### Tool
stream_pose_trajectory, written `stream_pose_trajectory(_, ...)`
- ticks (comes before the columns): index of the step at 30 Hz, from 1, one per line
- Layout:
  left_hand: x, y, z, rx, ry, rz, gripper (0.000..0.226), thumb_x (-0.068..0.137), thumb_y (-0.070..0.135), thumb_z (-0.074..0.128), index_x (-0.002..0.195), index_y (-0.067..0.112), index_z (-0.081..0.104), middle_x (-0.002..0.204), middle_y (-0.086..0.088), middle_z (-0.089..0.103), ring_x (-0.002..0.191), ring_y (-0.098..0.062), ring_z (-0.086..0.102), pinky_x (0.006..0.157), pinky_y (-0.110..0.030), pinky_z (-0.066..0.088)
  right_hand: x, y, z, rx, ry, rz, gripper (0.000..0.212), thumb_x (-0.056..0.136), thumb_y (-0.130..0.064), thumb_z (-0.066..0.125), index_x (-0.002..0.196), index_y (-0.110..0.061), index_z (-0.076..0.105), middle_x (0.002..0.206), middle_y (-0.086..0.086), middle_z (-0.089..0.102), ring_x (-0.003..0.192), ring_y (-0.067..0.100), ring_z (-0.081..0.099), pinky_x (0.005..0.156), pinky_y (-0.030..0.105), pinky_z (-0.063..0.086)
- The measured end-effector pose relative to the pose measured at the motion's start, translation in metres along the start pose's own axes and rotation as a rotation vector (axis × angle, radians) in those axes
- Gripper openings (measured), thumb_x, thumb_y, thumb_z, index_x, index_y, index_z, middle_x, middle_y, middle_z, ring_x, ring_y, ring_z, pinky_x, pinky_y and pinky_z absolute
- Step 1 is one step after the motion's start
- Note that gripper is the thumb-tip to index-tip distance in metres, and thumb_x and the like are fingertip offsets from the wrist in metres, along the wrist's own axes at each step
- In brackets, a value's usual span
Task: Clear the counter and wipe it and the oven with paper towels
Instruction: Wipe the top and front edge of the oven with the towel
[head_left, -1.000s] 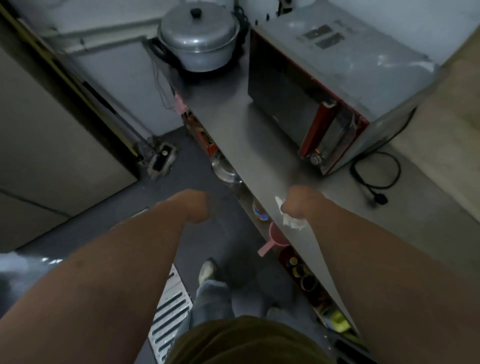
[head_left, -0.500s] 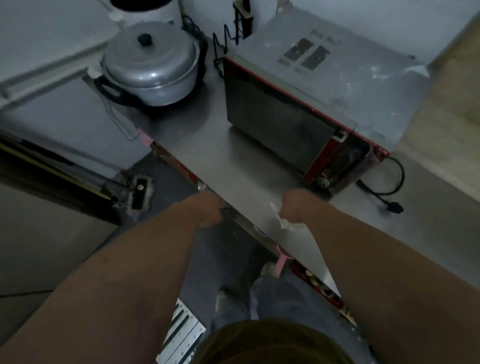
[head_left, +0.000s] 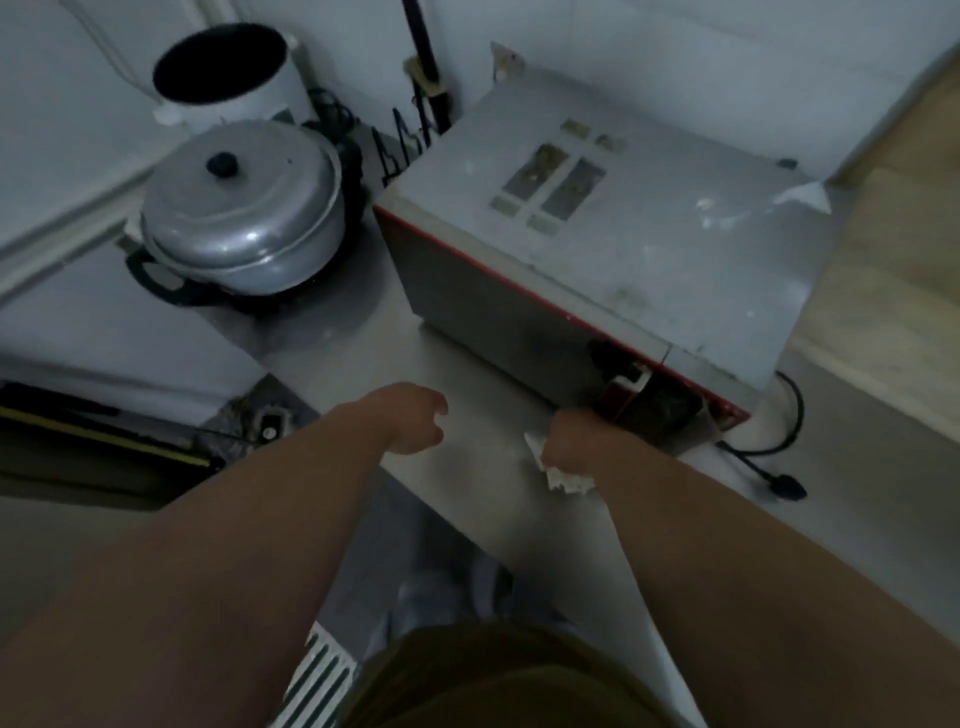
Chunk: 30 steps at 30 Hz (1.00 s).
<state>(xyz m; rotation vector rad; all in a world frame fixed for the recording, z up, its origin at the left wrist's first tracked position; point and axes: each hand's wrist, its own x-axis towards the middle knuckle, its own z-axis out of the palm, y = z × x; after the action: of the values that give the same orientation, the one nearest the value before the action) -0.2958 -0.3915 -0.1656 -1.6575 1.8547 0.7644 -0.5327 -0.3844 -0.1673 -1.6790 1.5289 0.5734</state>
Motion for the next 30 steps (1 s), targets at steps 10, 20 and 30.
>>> stream_pose_trajectory(10, 0.064, 0.027, -0.059, 0.203, 0.006, 0.270, 0.053, 0.097, 0.034, 0.055, 0.148, 0.020, 0.046, 0.148, -0.007, 0.049, 0.131, -0.026, 0.050, 0.107, -0.034, 0.041, 0.024, 0.006, 0.033, 0.185, 0.057, 0.148, 0.041, 0.094, -0.043, 0.054, 0.108, -0.006, 0.066, 0.105, 0.012, 0.067, 0.092, 0.027, 0.065, 0.083, 0.036, 0.055)
stream_pose_trajectory(20, 0.102, 0.003, -0.086, 0.378, -0.146, 0.607, 0.036, 0.093, 0.026, 0.059, 0.128, 0.023, 0.061, 0.136, -0.004, 0.056, 0.117, -0.027, 0.057, 0.097, -0.031, 0.048, 0.020, -0.047, 0.027, 0.191, 0.095, 0.434, 0.042, 0.090, -0.033, 0.061, 0.124, -0.008, 0.063, 0.126, 0.012, 0.062, 0.115, 0.027, 0.060, 0.093, 0.033, 0.050)
stream_pose_trajectory(30, 0.019, 0.023, -0.158, 0.533, 0.158, 1.045, 0.015, 0.089, 0.042, 0.056, 0.095, 0.028, 0.055, 0.094, 0.000, 0.060, 0.087, -0.022, 0.059, 0.071, -0.032, 0.044, -0.013, -0.108, -0.074, 0.042, 0.072, 0.282, 0.017, 0.088, -0.027, 0.066, 0.103, -0.018, 0.068, 0.107, 0.013, 0.066, 0.100, 0.032, 0.061, 0.085, 0.035, 0.047)
